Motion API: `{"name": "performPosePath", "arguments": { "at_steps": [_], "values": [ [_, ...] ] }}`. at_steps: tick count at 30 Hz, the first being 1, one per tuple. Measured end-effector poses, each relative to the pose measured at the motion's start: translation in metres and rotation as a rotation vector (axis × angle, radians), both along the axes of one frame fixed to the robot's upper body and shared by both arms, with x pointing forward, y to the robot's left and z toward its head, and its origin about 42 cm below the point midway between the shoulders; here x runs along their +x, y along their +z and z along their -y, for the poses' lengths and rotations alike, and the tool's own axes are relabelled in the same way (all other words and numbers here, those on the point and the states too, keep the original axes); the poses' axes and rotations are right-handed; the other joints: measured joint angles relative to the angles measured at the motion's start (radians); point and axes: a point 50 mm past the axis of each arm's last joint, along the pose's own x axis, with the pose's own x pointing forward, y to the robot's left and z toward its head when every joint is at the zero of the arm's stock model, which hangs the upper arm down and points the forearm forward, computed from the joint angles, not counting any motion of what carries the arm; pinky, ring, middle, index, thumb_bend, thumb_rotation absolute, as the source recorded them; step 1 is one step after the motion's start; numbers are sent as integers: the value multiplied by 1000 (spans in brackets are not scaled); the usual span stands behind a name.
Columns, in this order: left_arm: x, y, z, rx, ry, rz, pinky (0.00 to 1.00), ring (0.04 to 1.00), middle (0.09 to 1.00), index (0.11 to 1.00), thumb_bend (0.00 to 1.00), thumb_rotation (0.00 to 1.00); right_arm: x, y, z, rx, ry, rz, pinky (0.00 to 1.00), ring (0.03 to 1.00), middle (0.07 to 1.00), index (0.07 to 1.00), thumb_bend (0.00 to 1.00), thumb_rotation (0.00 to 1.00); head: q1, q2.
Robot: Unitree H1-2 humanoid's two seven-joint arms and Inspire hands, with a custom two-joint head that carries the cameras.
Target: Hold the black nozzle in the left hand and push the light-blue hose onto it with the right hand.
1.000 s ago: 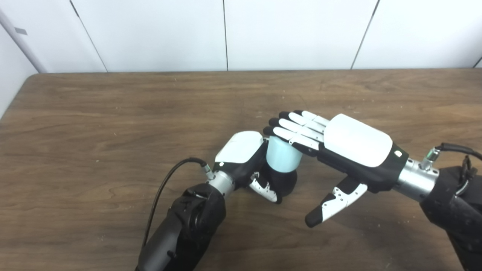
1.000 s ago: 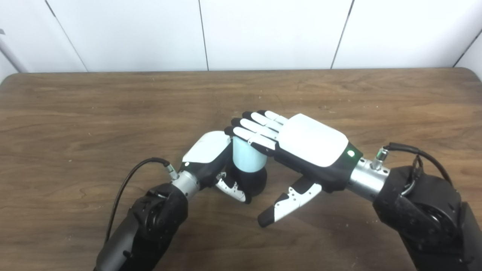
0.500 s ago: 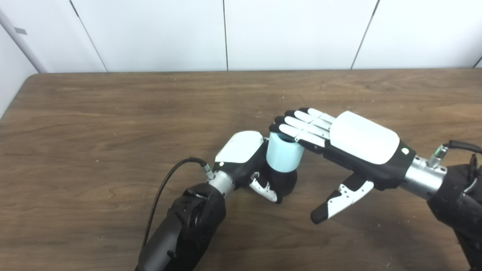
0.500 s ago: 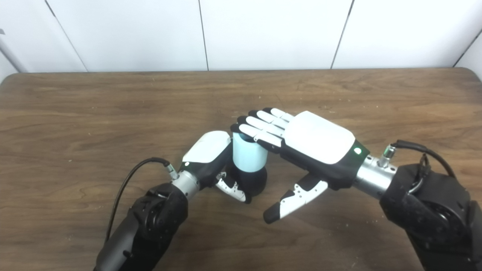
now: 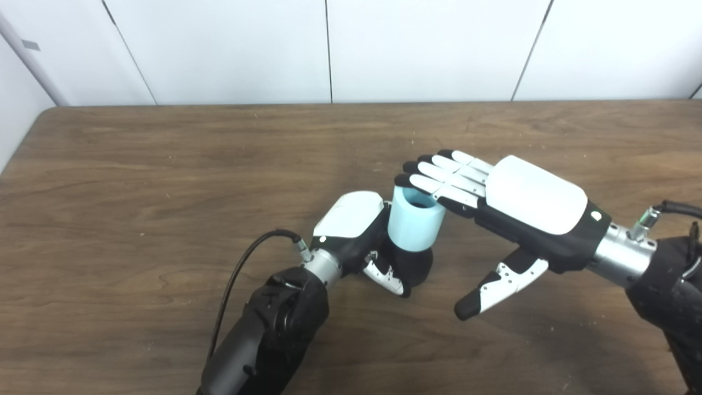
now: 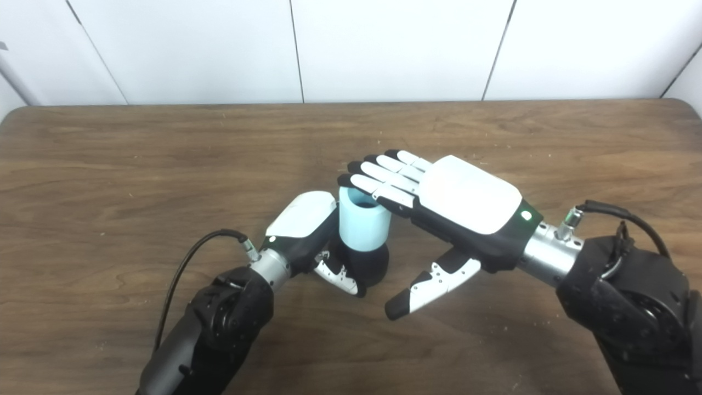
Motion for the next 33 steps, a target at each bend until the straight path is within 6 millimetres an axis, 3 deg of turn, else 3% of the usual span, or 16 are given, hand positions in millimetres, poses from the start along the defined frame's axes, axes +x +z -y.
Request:
{"name": "performPosePath", "arguments": {
  "at_steps": [9, 33],
  "values": [
    [2, 2, 0, 4, -5, -3, 593, 623, 553, 457, 511, 0, 1, -6, -1, -19, -1, -7, 1000, 1000, 1000, 992, 601, 1000, 2, -2],
    [1, 1, 0, 6, -8, -10, 636, 655, 556, 453, 511, 0, -2, -15, 0, -8, 0, -17, 1000, 1000, 1000, 988, 615, 1000, -3, 2]
  ]
}}
